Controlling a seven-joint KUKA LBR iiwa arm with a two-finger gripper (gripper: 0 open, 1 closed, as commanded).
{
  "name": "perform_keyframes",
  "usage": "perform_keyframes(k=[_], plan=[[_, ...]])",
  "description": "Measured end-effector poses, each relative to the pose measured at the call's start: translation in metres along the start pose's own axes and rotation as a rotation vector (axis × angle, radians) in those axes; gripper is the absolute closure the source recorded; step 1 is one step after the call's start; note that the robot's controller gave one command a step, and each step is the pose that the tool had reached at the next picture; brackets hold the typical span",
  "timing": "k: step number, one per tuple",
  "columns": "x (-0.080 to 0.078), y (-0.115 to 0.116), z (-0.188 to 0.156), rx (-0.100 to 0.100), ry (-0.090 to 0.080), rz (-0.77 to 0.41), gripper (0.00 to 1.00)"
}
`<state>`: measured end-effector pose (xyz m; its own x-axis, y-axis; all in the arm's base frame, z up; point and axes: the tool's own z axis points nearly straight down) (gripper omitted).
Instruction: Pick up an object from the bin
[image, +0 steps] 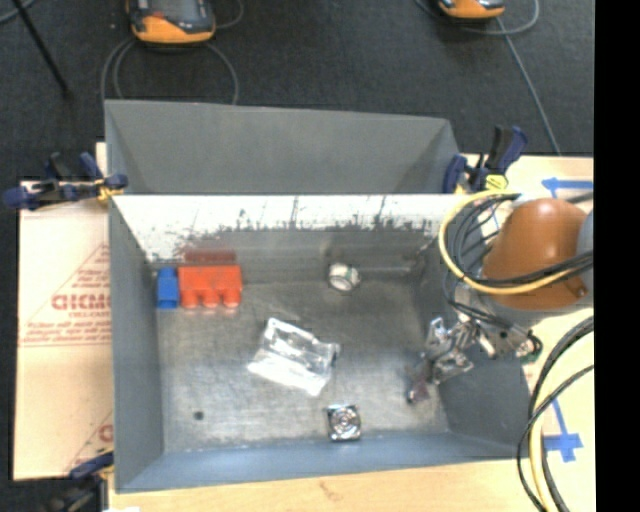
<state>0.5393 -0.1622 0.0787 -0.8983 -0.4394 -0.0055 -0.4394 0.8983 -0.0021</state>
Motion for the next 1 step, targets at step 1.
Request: perform_keyframes(k=[1], plan=[[-0.0040,0.0028,-0.0012,-0.005,-0.008,0.000,0.00]])
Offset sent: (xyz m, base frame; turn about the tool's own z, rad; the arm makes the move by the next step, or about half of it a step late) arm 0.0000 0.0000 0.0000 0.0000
